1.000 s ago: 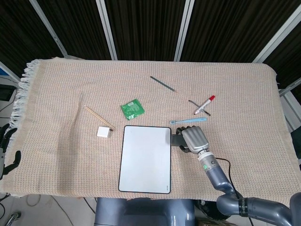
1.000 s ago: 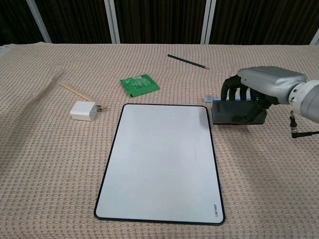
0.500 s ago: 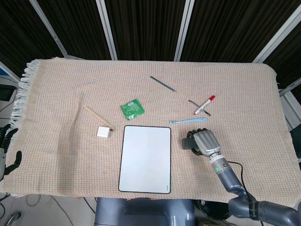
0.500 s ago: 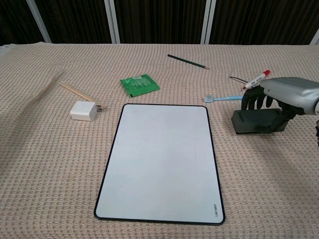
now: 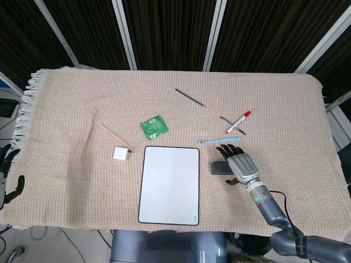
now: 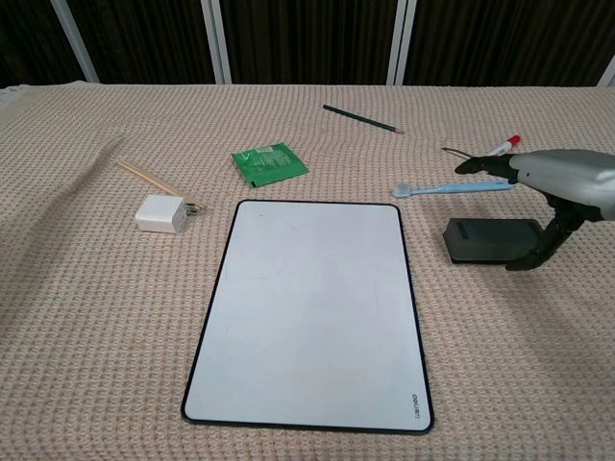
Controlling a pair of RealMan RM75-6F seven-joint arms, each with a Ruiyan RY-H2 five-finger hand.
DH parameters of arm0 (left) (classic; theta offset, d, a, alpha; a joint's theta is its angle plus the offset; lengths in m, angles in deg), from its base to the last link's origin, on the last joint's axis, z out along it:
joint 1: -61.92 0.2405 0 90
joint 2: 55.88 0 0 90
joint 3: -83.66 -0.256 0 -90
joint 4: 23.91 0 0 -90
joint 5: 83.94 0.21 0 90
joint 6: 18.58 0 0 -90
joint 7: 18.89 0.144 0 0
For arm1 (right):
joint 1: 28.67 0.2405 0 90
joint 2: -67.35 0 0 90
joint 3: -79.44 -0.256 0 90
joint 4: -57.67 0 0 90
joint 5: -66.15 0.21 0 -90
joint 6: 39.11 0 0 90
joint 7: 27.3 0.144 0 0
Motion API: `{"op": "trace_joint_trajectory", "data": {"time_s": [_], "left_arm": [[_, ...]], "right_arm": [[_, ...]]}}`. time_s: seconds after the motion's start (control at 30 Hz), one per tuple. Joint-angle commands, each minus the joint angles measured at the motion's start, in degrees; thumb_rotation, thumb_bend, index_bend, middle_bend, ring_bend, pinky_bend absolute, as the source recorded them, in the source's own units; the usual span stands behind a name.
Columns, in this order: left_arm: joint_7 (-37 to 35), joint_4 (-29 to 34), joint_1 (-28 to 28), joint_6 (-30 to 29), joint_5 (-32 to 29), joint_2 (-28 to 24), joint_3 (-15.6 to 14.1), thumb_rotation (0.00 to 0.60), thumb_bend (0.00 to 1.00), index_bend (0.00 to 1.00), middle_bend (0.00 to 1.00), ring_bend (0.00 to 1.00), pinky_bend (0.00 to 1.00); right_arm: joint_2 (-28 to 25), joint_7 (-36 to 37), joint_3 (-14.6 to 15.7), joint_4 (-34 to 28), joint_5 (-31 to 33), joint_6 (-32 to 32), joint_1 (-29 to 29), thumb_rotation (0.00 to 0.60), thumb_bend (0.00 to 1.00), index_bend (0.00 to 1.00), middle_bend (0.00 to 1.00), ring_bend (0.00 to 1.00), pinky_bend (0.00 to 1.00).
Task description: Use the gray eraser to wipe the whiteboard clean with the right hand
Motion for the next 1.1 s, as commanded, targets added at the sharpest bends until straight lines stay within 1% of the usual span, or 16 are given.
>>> {"op": "trace_joint_trajectory", "data": {"time_s": [0.03, 0.07, 0.13, 0.3, 0.43, 0.5, 0.67, 0.9, 1.0, 1.1], "left_arm": [[0.01, 0.00, -0.01, 0.02, 0.06, 0.01, -0.03, 0.600, 0.46, 0.13, 0.01, 0.00, 0.00], [0.02, 0.01, -0.01, 0.01, 0.08, 0.01, -0.04, 0.600, 0.46, 0.13, 0.01, 0.00, 0.00], [0.06, 0.02, -0.01, 0.01, 0.11, 0.02, -0.06, 0.600, 0.46, 0.13, 0.01, 0.00, 0.00], [0.19, 0.11, -0.03, 0.05, 0.13, 0.05, -0.07, 0.600, 0.46, 0.13, 0.01, 0.00, 0.00], [0.46, 0.16, -0.01, 0.01, 0.32, 0.16, -0.20, 0.600, 0.46, 0.13, 0.01, 0.00, 0.00], [0.54, 0.19, 0.04, -0.16, 0.45, 0.20, -0.21, 0.600, 0.46, 0.13, 0.01, 0.00, 0.00], [0.44, 0.24, 0.23, -0.57, 0.68, 0.23, -0.25, 0.600, 0.46, 0.13, 0.01, 0.00, 0.00], [0.05, 0.47, 0.46, -1.00, 0.93, 0.11, -0.29, 0.600, 0.46, 0.13, 0.01, 0.00, 0.00], [-0.04, 0.50, 0.53, -1.12, 1.07, 0.08, -0.33, 0.600, 0.46, 0.13, 0.01, 0.00, 0.00], [-0.03, 0.52, 0.59, -1.20, 1.27, 0.09, -0.43, 0.600, 0.46, 0.13, 0.01, 0.00, 0.00]], "right_arm": [[-4.08, 0.62, -1.30, -5.44, -1.88, 5.76, -2.40, 0.600, 0.16, 0.06, 0.06, 0.04, 0.16], [-4.77, 0.78, -1.29, -6.24, -2.22, 6.46, -2.79, 0.600, 0.16, 0.06, 0.06, 0.04, 0.16], [-7.81, 1.27, -0.97, -9.33, -3.35, 8.86, -4.44, 0.600, 0.16, 0.05, 0.05, 0.04, 0.16], [-14.34, 1.62, 0.83, -15.82, -5.96, 14.35, -8.84, 0.600, 0.16, 0.04, 0.04, 0.04, 0.16], [-16.56, 0.88, 3.01, -17.40, -8.91, 20.16, -13.03, 0.600, 0.16, 0.03, 0.04, 0.04, 0.15], [-16.85, 1.96, 4.03, -17.53, -10.13, 23.15, -15.39, 0.600, 0.16, 0.03, 0.04, 0.04, 0.15], [-16.17, 6.76, 6.05, -14.63, -12.47, 29.43, -20.76, 0.600, 0.16, 0.03, 0.03, 0.03, 0.15], [-12.18, 8.82, 6.54, -6.71, -14.92, 37.21, -26.07, 0.600, 0.16, 0.03, 0.02, 0.03, 0.15], [-11.01, 8.93, 6.42, -4.21, -15.59, 38.69, -27.17, 0.600, 0.16, 0.03, 0.02, 0.03, 0.15], [-10.53, 9.44, 5.98, -3.38, -15.94, 39.01, -27.51, 0.600, 0.16, 0.03, 0.02, 0.03, 0.15]]}}
